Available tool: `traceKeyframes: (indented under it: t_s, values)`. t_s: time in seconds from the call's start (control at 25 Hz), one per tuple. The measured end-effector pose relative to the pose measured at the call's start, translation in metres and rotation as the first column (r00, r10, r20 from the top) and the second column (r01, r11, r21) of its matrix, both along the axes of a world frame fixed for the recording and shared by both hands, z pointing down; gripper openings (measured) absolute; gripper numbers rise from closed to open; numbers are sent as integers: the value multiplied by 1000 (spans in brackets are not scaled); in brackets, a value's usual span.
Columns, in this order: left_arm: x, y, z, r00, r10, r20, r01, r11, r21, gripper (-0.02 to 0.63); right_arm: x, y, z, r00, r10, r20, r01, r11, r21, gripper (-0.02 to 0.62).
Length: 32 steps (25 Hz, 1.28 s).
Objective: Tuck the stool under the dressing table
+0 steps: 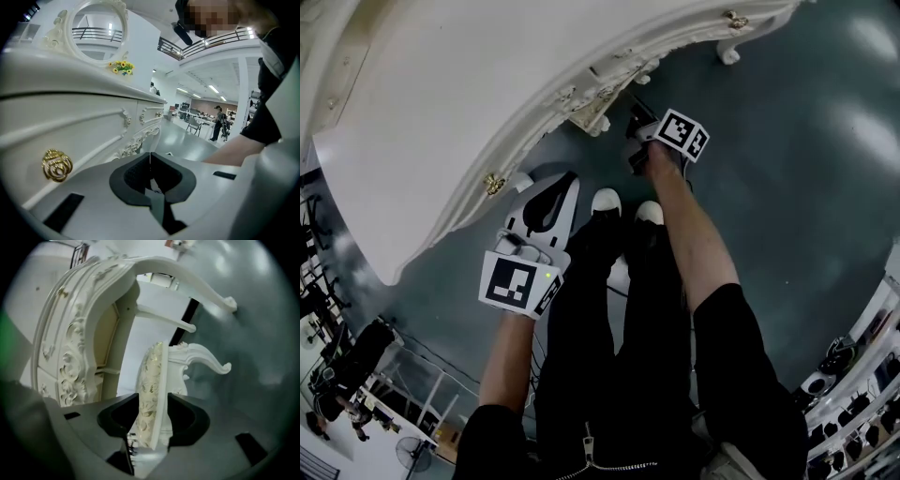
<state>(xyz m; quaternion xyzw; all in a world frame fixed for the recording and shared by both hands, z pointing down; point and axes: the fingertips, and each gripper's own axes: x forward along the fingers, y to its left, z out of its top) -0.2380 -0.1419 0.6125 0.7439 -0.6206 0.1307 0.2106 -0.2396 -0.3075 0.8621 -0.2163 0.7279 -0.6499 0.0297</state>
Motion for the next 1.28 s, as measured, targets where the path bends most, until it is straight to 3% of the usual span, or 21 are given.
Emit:
traceKeyframes:
  t_s: [0.12, 0.2, 0.36, 0.56, 0.64, 0.8, 1.12, 1.28]
  values:
    - [-4, 3, -20, 1000, -28, -5, 28, 999, -16, 23, 15, 11, -29, 981, -75, -179, 105, 981, 166, 163]
    - [-1, 5, -38, 999, -37, -5, 37, 999, -23, 23, 32, 17, -58, 955, -85, -284, 169, 944, 284, 139]
    - [4, 4, -82, 998, -59, -11, 59, 998, -14, 23, 64, 26, -134, 904, -118, -410, 322, 819, 475, 8]
    - [-2, 7, -140, 992, -126, -17, 126, 992, 18, 23, 82, 36, -223, 825, -122, -552, 485, 656, 579, 6]
    - [-3, 11, -164, 990, -139, -9, 139, 990, 30, 23, 89, 42, -257, 815, -107, -570, 502, 622, 601, 6]
    - [-9, 27, -207, 989, -150, 9, 149, 987, 64, 23, 96, 59, -327, 827, -51, -560, 482, 576, 660, 6]
    - [-21, 74, -288, 983, -179, 52, 169, 974, 151, 23, 100, 110, -451, 842, 26, -538, 474, 439, 763, 5]
    - [-22, 94, -322, 981, -183, 62, 168, 965, 202, 23, 107, 135, -499, 852, 48, -521, 461, 400, 792, 6]
